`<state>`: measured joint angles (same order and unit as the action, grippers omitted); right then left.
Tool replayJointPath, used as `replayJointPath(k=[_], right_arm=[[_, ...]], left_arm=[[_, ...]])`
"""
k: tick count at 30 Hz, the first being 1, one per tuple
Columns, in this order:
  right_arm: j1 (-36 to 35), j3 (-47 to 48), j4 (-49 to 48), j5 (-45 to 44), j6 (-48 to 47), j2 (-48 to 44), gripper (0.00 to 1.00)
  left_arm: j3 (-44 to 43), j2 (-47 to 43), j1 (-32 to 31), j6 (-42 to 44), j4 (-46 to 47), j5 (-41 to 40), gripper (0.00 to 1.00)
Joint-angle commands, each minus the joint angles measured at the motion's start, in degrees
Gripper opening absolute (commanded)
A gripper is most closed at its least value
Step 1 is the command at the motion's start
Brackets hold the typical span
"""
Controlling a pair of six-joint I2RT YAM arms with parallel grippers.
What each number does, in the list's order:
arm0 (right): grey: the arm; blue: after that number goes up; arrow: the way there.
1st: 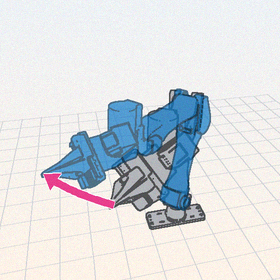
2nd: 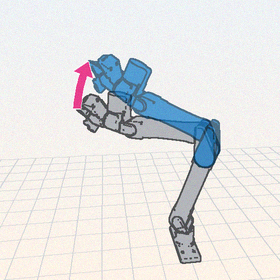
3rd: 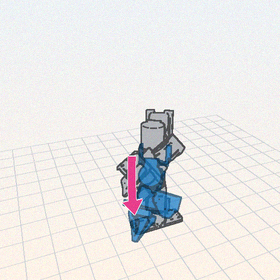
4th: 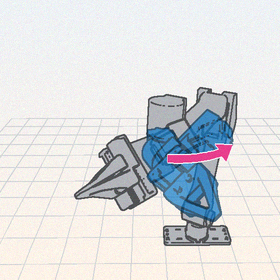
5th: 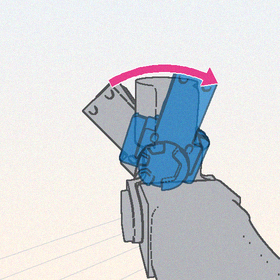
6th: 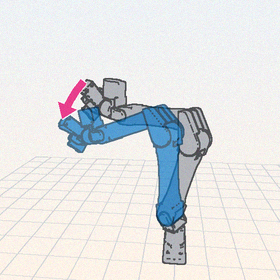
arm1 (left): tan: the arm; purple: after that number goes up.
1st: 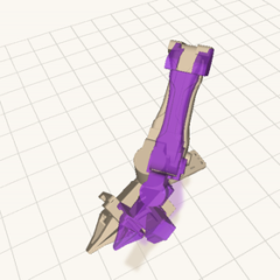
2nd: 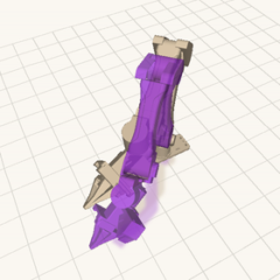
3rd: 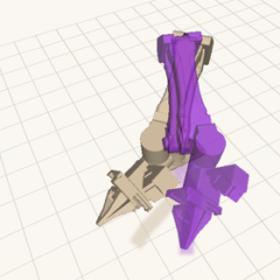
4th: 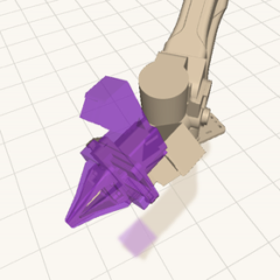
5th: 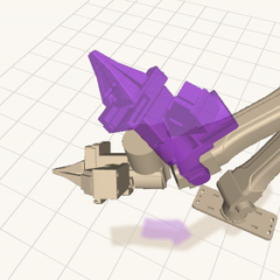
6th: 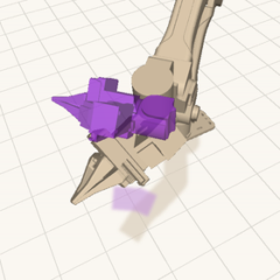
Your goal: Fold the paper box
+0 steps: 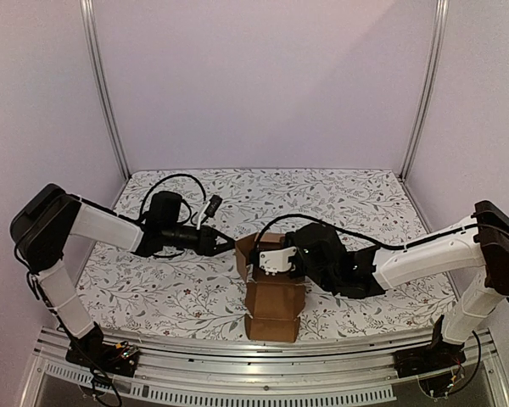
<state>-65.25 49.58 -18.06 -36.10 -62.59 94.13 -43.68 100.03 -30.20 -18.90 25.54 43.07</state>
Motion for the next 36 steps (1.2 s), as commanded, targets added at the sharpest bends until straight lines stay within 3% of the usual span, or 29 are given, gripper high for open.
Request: replayJointPath(k=[1,24,36], right_arm=[[-0.37,-0.32,-1.1,-0.28,1.45,0.17,0.0],[-0.38,-0.37,-1.45,-1.59,3.23,2.15,0.0],[-0.72,-0.32,-1.26,-3.13,3.87,3.82,0.0]], left_arm=[[-1.56,1.8,-1.61,0.59,0.57,2.39,0.42],[-1.22,2.37,-8.22,0.71,-1.72,-0.52,0.39],[-0.52,0.24,-13.17,1.69,-3.36,-11.69,0.4]])
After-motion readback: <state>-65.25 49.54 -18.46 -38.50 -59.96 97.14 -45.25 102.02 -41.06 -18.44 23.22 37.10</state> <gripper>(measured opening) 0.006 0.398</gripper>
